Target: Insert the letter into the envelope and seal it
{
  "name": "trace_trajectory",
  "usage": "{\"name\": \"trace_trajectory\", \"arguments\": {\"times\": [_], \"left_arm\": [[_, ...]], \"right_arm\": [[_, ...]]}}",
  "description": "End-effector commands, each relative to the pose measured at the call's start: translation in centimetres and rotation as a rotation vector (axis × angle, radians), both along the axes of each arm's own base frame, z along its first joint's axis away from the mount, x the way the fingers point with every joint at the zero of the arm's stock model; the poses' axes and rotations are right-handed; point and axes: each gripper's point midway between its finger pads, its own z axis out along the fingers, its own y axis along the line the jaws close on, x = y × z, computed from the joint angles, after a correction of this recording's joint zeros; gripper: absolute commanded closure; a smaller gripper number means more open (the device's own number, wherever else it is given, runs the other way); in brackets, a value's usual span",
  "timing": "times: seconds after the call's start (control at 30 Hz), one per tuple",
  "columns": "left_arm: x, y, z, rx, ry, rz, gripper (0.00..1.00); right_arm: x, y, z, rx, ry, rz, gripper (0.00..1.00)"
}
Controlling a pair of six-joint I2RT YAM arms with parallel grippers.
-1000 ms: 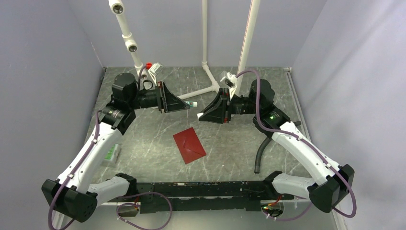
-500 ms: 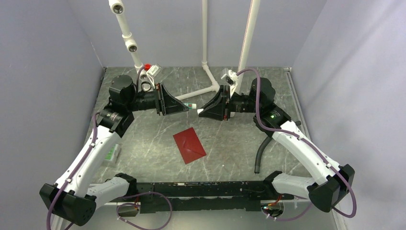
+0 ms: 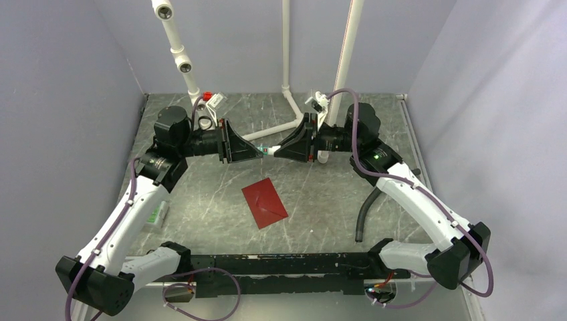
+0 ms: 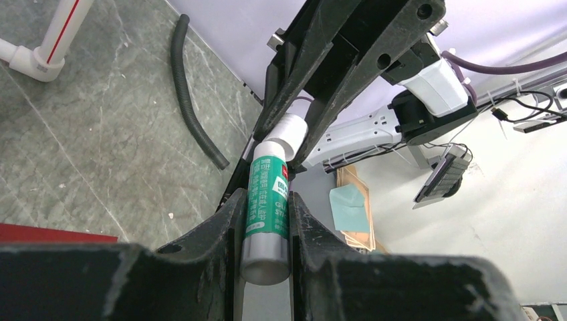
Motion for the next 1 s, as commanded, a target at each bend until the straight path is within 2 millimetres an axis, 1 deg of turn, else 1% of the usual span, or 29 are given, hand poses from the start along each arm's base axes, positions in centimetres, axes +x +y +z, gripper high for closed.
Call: {"name": "trace_trajectory", "arguments": {"times": [0.0,0.17,0.23,0.37,0.4,0.5,0.67,0.77,0.87,0.97], "left_arm": [[-1.1,0.1,1.2,-0.023,-0.069,-0.040,0.98],[-1.2,0.1,1.8,-0.041,-0.082,-0.039,0.97],[-1.4,0.1,2.2,-0.056,-0.089,-0.045,0.97],[-1.8,0.1,3.6,-0.112,-0.128,-0.060,0.98],[-2.0,0.1,4.2,-0.136,-0.155,-0.066,0.98],[-2.3,0.1,5.3,-0.171,-0.196,-0.068,0.98],[-2.4,0.2,7.0,-0.217,-0.254,-0.061,0.98],[-2.3,0.2,7.6,-0.241,-0.274,-0.051,0.98],[-2.0,0.2,7.9,-0.255,-0.291,-0.043,0.97],[-1.6,0.0,7.8,-0.252,-0.298,-0.048,0.98]], "right_arm": [[-0.1,0.0,2.3,0.037,-0.084,0.013,1.00],[-0.3,0.2,1.6,0.020,-0.069,0.041,1.00],[-0.8,0.3,1.5,0.019,-0.061,0.066,1.00],[-1.9,0.6,1.8,0.020,0.025,0.152,1.00],[-2.1,0.8,2.0,0.028,0.048,0.164,1.00],[-2.7,1.1,3.1,0.084,0.064,0.176,1.00],[-2.7,1.3,4.3,0.154,0.093,0.154,1.00],[-3.0,1.5,5.4,0.197,0.123,0.162,1.00],[-2.5,2.2,6.1,0.208,0.204,0.148,1.00],[-2.6,3.0,6.6,0.229,0.290,0.160,1.00]]}}
